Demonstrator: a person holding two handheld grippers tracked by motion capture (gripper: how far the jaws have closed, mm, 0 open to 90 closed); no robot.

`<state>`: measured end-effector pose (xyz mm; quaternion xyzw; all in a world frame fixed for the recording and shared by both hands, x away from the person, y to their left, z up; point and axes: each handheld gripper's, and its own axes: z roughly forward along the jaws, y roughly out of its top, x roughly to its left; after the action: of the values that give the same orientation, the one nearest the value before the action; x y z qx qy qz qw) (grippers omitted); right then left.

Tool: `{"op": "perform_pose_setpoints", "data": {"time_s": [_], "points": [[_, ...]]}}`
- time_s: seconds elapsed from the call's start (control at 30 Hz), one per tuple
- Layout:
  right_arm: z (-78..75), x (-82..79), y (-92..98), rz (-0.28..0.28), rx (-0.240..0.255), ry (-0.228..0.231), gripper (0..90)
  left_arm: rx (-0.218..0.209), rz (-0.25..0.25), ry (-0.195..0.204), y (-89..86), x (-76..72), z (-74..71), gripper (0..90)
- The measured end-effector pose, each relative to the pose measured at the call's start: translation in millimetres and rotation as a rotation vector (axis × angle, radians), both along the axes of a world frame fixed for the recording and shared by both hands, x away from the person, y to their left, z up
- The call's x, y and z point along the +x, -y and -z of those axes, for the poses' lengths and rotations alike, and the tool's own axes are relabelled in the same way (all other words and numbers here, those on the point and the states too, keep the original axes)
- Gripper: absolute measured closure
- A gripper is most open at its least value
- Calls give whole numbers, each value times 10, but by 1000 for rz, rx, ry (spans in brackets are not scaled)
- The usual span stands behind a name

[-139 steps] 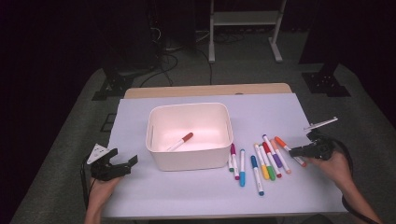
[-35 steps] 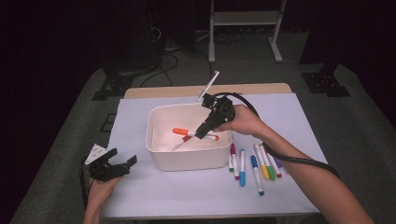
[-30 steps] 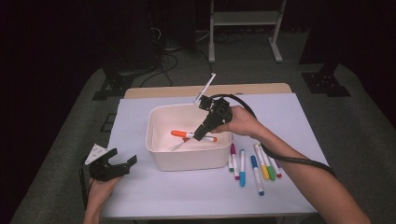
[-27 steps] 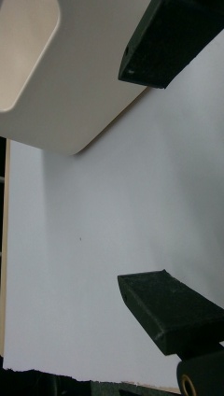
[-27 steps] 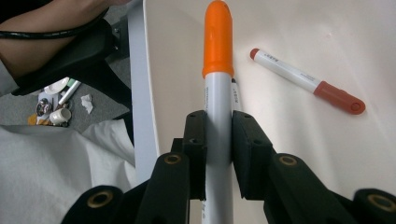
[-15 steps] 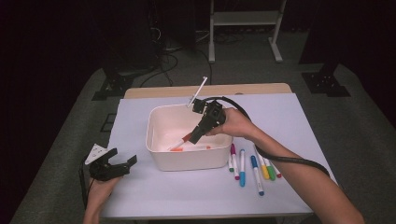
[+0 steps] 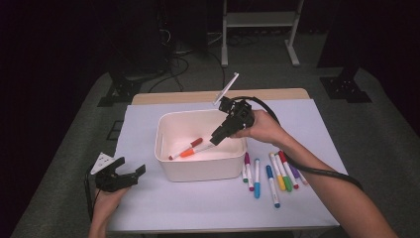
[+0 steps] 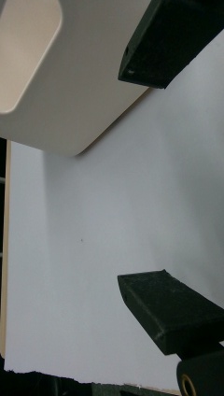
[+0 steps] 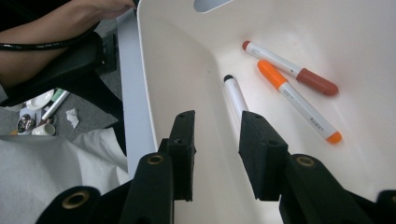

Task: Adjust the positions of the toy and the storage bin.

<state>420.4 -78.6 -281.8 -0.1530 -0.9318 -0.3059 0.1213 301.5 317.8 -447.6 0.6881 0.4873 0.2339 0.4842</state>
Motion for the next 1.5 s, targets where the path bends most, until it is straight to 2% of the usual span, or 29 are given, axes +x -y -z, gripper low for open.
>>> {"op": "perform_pose_setpoints", "data": {"time_s": [0.53, 1.0, 1.27, 1.5], "points": [[-146, -70, 485, 79, 47, 33, 623, 5, 2, -4, 2, 8, 1, 28], [-199, -137, 932, 162, 60, 48, 604, 8, 5, -5, 13, 2, -2, 28], [-147, -184, 1189, 212, 60, 50, 603, 7, 0, -3, 6, -9, 3, 28], [0, -217, 1448, 256, 63, 36, 598, 11, 1, -5, 1, -15, 3, 28]]}}
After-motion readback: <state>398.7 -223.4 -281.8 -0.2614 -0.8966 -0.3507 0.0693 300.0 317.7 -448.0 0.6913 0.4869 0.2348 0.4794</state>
